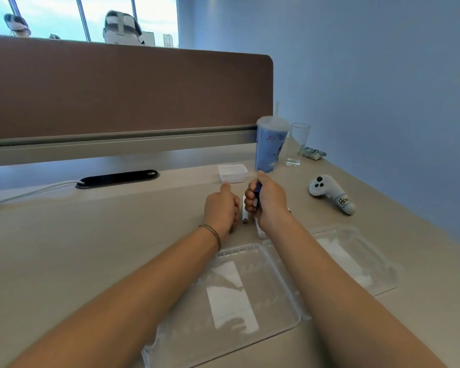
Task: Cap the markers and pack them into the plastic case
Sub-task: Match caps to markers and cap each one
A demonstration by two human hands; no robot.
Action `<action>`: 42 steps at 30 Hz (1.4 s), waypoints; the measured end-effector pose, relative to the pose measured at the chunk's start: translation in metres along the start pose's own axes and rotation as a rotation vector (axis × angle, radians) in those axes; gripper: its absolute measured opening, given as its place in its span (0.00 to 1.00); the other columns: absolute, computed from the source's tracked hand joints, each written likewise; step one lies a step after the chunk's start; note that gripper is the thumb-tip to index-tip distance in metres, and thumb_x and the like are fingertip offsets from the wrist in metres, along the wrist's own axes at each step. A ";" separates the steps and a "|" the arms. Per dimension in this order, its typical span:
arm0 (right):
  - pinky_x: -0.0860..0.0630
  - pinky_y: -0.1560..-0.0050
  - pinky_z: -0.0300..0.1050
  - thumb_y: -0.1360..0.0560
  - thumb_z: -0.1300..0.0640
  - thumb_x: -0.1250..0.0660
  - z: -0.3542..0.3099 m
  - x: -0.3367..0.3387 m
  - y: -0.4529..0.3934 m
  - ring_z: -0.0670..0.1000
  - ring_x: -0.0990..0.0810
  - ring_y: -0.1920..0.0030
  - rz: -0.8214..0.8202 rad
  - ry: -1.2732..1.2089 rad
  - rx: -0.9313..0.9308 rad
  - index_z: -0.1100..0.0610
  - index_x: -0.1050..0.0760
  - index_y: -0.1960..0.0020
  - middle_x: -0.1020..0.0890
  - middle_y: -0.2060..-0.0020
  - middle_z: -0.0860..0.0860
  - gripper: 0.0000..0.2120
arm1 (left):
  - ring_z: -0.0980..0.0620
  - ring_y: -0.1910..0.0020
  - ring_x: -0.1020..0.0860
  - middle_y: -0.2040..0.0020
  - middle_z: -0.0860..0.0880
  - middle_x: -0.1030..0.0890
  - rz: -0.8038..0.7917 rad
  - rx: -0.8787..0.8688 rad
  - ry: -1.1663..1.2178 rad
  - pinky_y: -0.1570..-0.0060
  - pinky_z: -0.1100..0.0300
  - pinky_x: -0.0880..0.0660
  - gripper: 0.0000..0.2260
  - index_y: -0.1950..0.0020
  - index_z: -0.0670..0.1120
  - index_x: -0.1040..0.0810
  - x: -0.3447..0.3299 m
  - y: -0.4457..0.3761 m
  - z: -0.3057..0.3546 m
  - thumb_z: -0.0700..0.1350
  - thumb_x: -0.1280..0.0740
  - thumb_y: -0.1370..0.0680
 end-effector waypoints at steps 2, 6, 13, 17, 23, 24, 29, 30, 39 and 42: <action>0.37 0.73 0.41 0.16 0.53 0.42 0.003 -0.006 -0.007 0.49 0.34 0.77 -0.011 -0.009 -0.014 0.57 0.31 0.67 0.28 0.76 0.52 0.21 | 0.50 0.79 0.34 0.75 0.46 0.29 -0.015 0.030 0.037 0.74 0.63 0.37 0.22 0.67 0.44 0.28 -0.001 -0.002 -0.005 0.52 0.46 0.17; 0.32 0.73 0.41 0.17 0.53 0.39 0.010 -0.007 -0.017 0.49 0.29 0.76 -0.021 0.058 -0.005 0.57 0.26 0.65 0.25 0.73 0.52 0.19 | 0.47 0.78 0.30 0.72 0.43 0.26 0.008 0.027 0.090 0.80 0.65 0.33 0.18 0.65 0.43 0.26 -0.001 -0.002 -0.002 0.46 0.44 0.17; 0.32 0.70 0.44 0.17 0.51 0.39 0.014 -0.014 -0.026 0.52 0.29 0.73 -0.144 -0.063 -0.072 0.54 0.26 0.80 0.24 0.72 0.55 0.32 | 0.43 0.57 0.18 0.51 0.37 0.16 0.032 -0.044 0.012 0.57 0.51 0.19 0.13 0.50 0.41 0.21 0.000 -0.004 0.000 0.46 0.43 0.21; 0.30 0.72 0.41 0.16 0.53 0.41 0.001 -0.013 -0.015 0.50 0.26 0.72 -0.226 -0.086 0.003 0.57 0.25 0.72 0.22 0.72 0.53 0.26 | 0.44 0.50 0.19 0.48 0.41 0.17 -0.012 -0.109 -0.066 0.47 0.48 0.22 0.17 0.42 0.44 0.21 -0.006 0.001 0.009 0.51 0.46 0.17; 0.23 0.48 0.52 0.16 0.49 0.42 -0.002 -0.013 -0.005 0.54 0.18 0.58 -0.341 0.050 0.048 0.54 0.22 0.73 0.17 0.67 0.53 0.28 | 0.46 0.50 0.18 0.48 0.41 0.17 -0.122 -0.059 -0.115 0.56 0.57 0.23 0.17 0.42 0.44 0.22 -0.005 0.008 0.016 0.50 0.48 0.15; 0.23 0.46 0.53 0.16 0.49 0.43 -0.003 -0.014 -0.003 0.54 0.17 0.58 -0.362 0.068 0.056 0.55 0.22 0.71 0.16 0.66 0.54 0.28 | 0.46 0.49 0.18 0.48 0.42 0.17 -0.135 -0.062 -0.161 0.51 0.54 0.22 0.17 0.42 0.45 0.22 -0.003 0.008 0.019 0.51 0.48 0.15; 0.20 0.43 0.53 0.14 0.50 0.45 -0.020 -0.023 0.002 0.56 0.16 0.54 -0.482 0.178 0.087 0.59 0.22 0.63 0.15 0.62 0.58 0.24 | 0.44 0.49 0.17 0.50 0.43 0.15 -0.209 -0.102 -0.369 0.47 0.51 0.22 0.16 0.48 0.44 0.19 0.007 0.002 0.042 0.51 0.43 0.16; 0.20 0.44 0.52 0.15 0.51 0.44 -0.027 -0.023 0.001 0.56 0.15 0.55 -0.506 0.213 0.086 0.60 0.22 0.62 0.15 0.62 0.57 0.23 | 0.44 0.49 0.16 0.50 0.43 0.15 -0.217 -0.114 -0.407 0.47 0.52 0.22 0.15 0.49 0.44 0.19 0.007 0.000 0.048 0.51 0.42 0.16; 0.20 0.56 0.44 0.18 0.56 0.36 -0.086 0.024 -0.039 0.50 0.18 0.65 -0.290 0.852 0.245 0.60 0.18 0.56 0.15 0.66 0.53 0.13 | 0.50 0.56 0.16 0.55 0.47 0.15 -0.319 -0.137 -0.555 0.53 0.59 0.18 0.11 0.47 0.46 0.18 -0.042 -0.012 0.047 0.46 0.39 0.18; 0.22 0.60 0.43 0.21 0.59 0.33 -0.080 0.044 -0.055 0.51 0.21 0.67 -0.276 1.174 0.182 0.62 0.16 0.55 0.17 0.67 0.54 0.10 | 0.50 0.59 0.17 0.56 0.46 0.15 -0.334 -0.159 -0.605 0.55 0.59 0.18 0.10 0.47 0.45 0.17 -0.058 -0.014 0.040 0.45 0.38 0.18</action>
Point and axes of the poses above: each hand's wrist, its own y-axis away from the middle knuckle, its own x-axis out of the back of the hand, z = x × y, the point moved 8 cm from there along -y, towards the middle knuckle
